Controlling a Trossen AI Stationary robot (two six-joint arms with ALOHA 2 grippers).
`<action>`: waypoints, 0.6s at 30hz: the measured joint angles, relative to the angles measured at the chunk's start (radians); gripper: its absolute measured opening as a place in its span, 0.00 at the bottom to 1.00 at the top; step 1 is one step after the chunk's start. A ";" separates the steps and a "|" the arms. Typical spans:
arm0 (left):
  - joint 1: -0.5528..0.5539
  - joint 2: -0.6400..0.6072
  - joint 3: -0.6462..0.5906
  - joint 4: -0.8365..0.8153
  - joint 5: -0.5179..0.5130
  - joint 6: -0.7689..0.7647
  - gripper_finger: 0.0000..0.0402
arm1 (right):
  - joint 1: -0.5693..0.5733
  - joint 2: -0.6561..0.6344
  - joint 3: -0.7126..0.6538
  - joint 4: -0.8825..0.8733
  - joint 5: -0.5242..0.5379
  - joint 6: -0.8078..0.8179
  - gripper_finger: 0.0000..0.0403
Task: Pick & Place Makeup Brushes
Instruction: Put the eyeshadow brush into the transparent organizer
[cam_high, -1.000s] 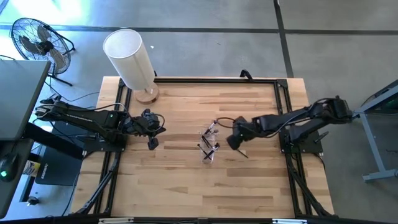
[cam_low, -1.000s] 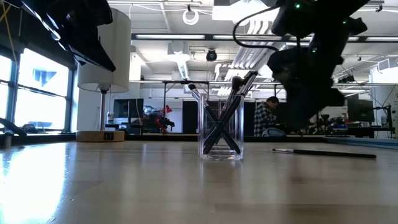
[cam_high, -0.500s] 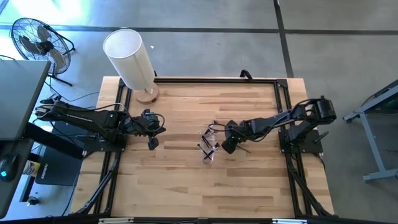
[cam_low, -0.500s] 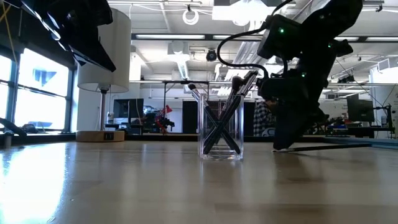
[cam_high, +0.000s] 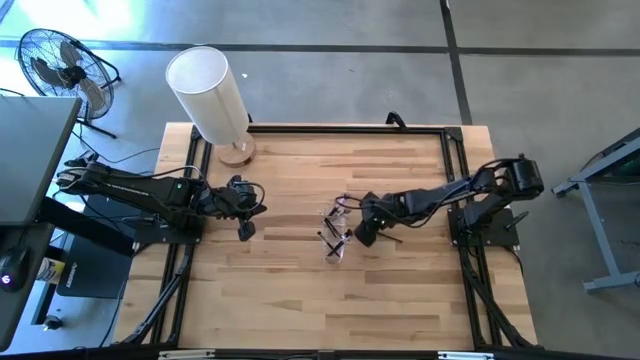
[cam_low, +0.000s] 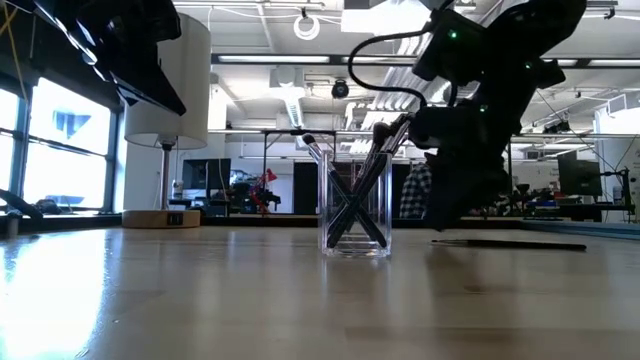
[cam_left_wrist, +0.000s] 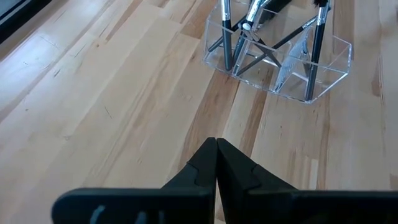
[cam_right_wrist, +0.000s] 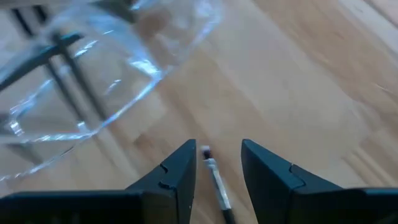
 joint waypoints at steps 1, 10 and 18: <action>0.000 0.000 0.000 0.000 0.000 0.000 0.00 | 0.006 0.000 0.000 0.007 -0.001 -0.018 0.30; 0.000 0.000 0.000 0.001 0.001 -0.008 0.00 | 0.060 0.038 0.000 0.004 0.064 -0.189 0.30; 0.000 0.000 0.000 0.001 0.005 -0.026 0.00 | 0.051 0.077 0.003 0.011 0.103 -0.227 0.25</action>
